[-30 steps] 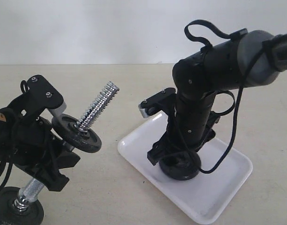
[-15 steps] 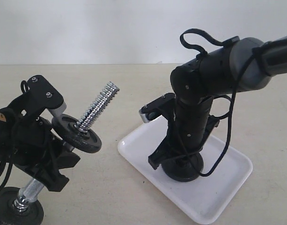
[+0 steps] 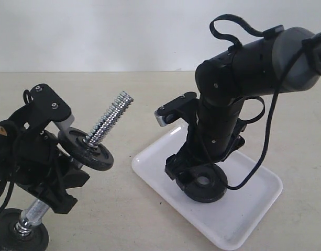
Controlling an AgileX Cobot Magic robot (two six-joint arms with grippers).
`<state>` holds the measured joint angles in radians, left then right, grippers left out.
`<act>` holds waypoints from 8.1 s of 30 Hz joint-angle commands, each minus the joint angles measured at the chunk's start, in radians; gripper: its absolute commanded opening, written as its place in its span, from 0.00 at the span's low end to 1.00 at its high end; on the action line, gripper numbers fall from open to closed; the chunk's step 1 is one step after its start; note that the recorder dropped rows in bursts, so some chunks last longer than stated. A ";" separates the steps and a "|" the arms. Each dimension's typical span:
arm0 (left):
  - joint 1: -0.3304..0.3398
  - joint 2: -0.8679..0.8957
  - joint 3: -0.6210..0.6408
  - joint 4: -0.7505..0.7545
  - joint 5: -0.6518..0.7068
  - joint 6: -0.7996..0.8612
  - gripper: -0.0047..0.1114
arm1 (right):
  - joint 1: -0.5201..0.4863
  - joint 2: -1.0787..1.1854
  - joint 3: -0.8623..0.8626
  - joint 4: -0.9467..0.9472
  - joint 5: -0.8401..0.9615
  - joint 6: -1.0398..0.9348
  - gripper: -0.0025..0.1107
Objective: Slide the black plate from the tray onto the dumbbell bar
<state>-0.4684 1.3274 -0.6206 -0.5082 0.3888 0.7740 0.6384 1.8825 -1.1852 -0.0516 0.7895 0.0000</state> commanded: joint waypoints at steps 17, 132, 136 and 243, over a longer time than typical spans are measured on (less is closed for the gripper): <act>-0.001 -0.036 -0.032 -0.052 -0.084 -0.004 0.08 | -0.001 0.084 -0.002 -0.050 -0.007 0.083 0.95; -0.001 -0.036 -0.032 -0.052 -0.060 0.003 0.08 | -0.001 -0.103 -0.002 -0.037 0.099 0.068 0.02; -0.001 -0.036 -0.032 -0.052 -0.059 0.005 0.08 | -0.001 -0.160 -0.002 -0.039 0.106 0.060 0.02; -0.004 -0.202 -0.078 -0.602 -0.070 0.684 0.08 | -0.001 -0.442 -0.152 0.639 0.198 -0.294 0.02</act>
<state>-0.4770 1.1838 -0.6448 -0.9754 0.4420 1.4668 0.6384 1.4531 -1.3349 0.6068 0.9630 -0.2798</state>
